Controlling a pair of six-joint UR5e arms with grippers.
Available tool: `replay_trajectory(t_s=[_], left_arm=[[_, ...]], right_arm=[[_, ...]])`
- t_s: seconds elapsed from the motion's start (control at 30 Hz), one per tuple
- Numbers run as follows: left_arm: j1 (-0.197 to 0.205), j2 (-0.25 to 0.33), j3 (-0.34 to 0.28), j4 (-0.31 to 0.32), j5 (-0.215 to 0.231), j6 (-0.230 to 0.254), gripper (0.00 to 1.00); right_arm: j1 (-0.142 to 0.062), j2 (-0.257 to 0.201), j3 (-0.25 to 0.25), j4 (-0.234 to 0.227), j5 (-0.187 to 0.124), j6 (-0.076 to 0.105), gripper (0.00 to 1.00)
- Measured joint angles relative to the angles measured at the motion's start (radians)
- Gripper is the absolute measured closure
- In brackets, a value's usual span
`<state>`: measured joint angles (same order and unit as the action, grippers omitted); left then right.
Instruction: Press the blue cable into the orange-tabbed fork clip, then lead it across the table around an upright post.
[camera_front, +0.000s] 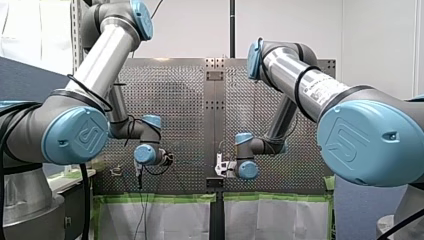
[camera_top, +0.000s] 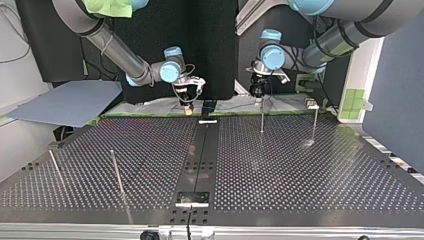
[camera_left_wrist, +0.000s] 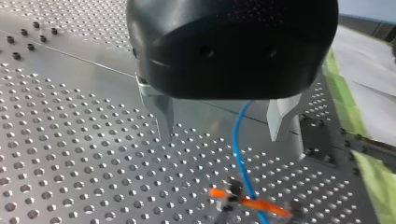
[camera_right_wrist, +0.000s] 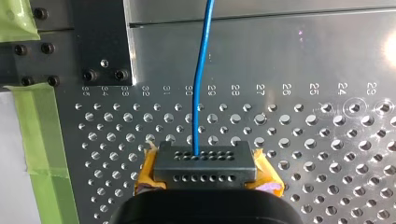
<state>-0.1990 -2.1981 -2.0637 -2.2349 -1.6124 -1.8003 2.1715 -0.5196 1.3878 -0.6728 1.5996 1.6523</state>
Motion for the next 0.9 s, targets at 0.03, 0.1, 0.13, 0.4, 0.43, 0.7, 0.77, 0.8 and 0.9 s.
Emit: replay_trajectory(t_s=[0.03, 0.1, 0.13, 0.4, 0.43, 0.7, 0.77, 0.8, 0.9], left_arm=[[-0.004, 0.000, 0.006, 0.000, -0.003, -0.007, 0.00], [-0.009, -0.001, 0.016, -0.001, -0.007, -0.015, 0.00], [-0.012, -0.001, 0.022, -0.001, -0.009, -0.021, 0.00], [-0.023, -0.006, 0.045, -0.007, -0.019, -0.056, 0.00], [-0.025, -0.011, 0.047, -0.008, -0.023, -0.056, 0.00], [-0.042, -0.079, 0.075, 0.015, -0.090, -0.002, 0.00], [-0.046, -0.099, 0.086, 0.023, -0.109, 0.011, 0.00], [-0.048, -0.107, 0.092, 0.023, -0.116, 0.014, 0.00], [-0.053, -0.136, 0.118, 0.014, -0.133, 0.021, 0.00]], right_arm=[[0.000, 0.000, 0.000, 0.000, 0.000, 0.000, 0.98], [0.000, 0.000, 0.000, 0.000, -0.001, 0.000, 0.98], [0.001, 0.001, 0.000, 0.000, -0.001, 0.000, 0.98], [0.001, 0.001, 0.000, 0.001, -0.001, 0.000, 0.98], [0.001, 0.001, 0.000, 0.001, -0.001, 0.000, 0.98], [0.001, 0.002, 0.000, 0.004, -0.001, 0.000, 0.98], [0.001, 0.002, 0.000, 0.005, -0.002, 0.000, 0.98], [0.000, 0.002, 0.000, 0.005, -0.002, 0.000, 0.98], [0.001, 0.002, 0.000, 0.005, -0.003, 0.000, 0.98]])
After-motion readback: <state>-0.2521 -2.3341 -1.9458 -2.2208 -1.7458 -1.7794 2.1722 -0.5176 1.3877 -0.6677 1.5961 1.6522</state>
